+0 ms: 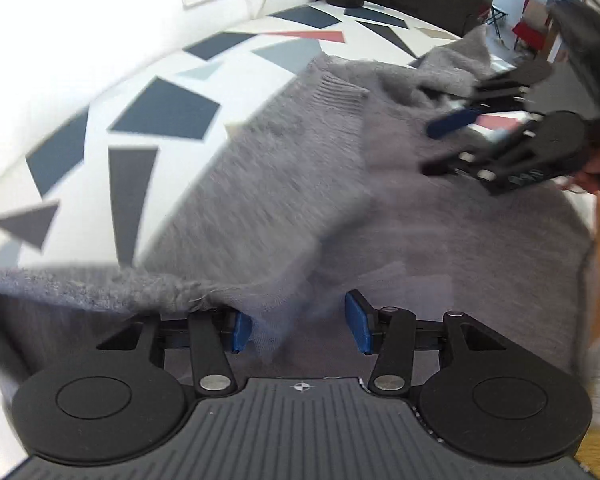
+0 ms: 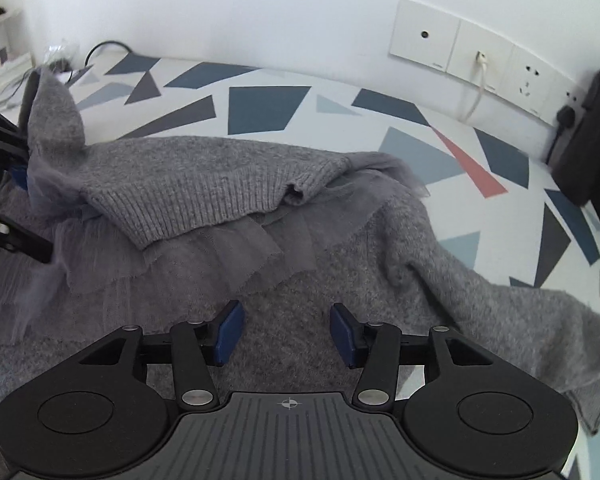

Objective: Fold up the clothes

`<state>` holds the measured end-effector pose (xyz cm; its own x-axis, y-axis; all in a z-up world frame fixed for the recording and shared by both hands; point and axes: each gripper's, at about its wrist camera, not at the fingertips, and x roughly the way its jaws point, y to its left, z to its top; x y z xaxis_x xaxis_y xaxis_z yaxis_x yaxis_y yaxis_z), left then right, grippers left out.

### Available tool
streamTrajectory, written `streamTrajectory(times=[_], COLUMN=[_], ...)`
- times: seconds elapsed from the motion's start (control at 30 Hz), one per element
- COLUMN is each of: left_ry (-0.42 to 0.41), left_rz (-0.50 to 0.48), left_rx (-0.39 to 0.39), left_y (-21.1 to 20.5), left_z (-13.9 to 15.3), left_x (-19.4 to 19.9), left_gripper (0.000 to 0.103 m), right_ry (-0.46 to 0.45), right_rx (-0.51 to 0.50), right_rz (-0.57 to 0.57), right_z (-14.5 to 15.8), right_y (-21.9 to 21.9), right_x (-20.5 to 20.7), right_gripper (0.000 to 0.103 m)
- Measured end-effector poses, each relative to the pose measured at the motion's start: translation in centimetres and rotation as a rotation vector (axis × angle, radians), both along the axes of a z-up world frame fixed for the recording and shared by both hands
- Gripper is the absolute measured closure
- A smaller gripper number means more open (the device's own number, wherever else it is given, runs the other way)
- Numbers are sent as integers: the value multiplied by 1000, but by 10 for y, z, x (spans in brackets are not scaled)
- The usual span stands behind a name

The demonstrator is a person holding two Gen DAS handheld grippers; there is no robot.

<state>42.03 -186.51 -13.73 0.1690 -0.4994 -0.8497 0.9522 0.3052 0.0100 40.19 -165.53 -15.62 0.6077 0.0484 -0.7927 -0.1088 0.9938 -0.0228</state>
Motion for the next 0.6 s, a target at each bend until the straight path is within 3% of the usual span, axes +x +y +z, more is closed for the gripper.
streamTrajectory(times=[0.1, 0.2, 0.27, 0.37, 0.47, 0.6], left_ry=[-138, -303, -309, -237, -175, -166], left_rz=[121, 353, 480, 520, 446, 402], left_rx=[-69, -172, -203, -199, -125, -55], left_y=[-5, 5, 17, 33, 42, 66], left_z=[16, 41, 51, 50, 37, 26], left_x=[38, 76, 96, 103, 87, 54], left_gripper=[54, 50, 40, 39, 38, 37], right_ry=[-3, -6, -4, -4, -16, -58], right_rx=[31, 37, 40, 44, 51, 57], right_rz=[-26, -39, -49, -62, -77, -118], right_z=[-2, -2, -2, 1, 7, 21], right_y=[-6, -8, -9, -12, -16, -30], right_x=[-3, -5, -5, -5, -5, 1], right_gripper=[54, 53, 53, 53, 53, 50])
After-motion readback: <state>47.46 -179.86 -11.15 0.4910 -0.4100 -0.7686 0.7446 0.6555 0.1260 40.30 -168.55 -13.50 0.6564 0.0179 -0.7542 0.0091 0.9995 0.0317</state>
